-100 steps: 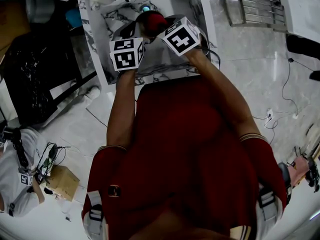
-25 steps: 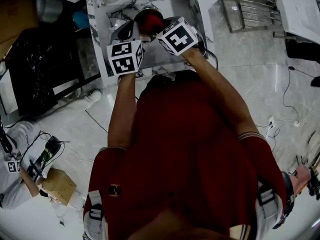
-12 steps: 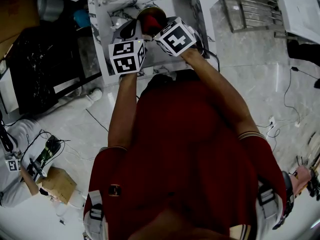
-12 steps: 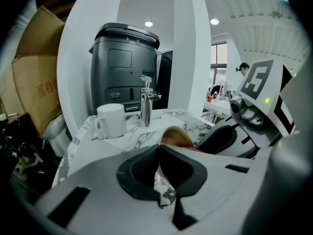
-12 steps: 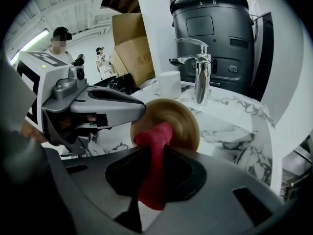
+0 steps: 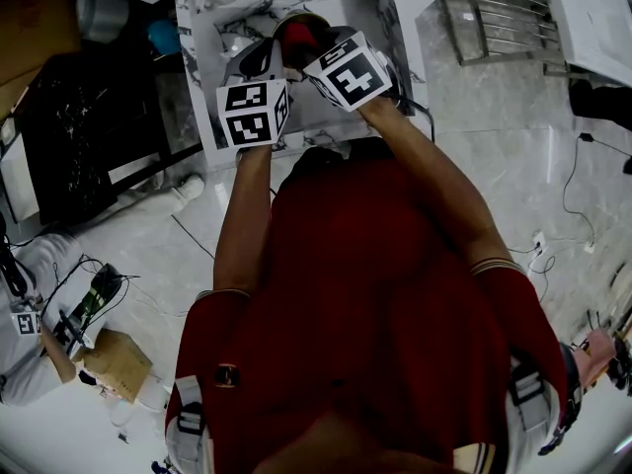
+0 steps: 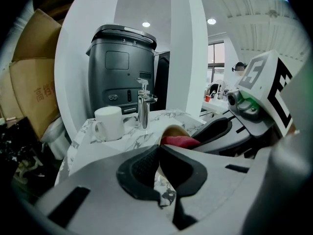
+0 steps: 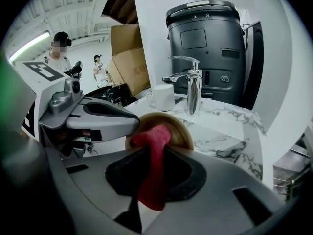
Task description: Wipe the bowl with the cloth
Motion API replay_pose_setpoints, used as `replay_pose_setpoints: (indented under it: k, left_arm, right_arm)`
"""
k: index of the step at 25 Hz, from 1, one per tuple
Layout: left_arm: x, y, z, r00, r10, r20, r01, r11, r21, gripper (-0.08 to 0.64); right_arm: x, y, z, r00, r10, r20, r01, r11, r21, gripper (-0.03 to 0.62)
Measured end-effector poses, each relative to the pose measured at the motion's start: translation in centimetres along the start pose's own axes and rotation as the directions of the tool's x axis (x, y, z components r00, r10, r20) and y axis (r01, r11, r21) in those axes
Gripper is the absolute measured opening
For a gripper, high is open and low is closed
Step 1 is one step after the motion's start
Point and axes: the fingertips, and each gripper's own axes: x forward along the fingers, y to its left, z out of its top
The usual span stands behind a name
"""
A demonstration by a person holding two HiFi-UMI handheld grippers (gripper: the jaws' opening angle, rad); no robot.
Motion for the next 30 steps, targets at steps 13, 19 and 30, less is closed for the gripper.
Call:
replay_pose_setpoints:
  k: [13,19,30]
  left_arm:
    - [0.0,0.1,0.2,1.0,0.015,0.002,-0.015,1.0,0.006,0.012]
    - [0.0,0.2,0.3,1.0,0.023,0.005,-0.023,1.0,0.005,0.012]
    - [-0.3,-0.2,0.7,1.0,0.026,0.013,-0.026,1.0,-0.002,0.012]
  right_arm:
    - [-0.9,-1.8,-0.8,0.999,-0.043,-0.012,0.043,0.999,0.03,0.072]
    - [-0.9,-1.6,-1.4,0.999,-0.029,-0.034,0.03,0.999,0.028,0.072]
    - [-0.6,0.0,-1.6,0.998,0.044,-0.052,-0.044,0.999,0.005,0.072]
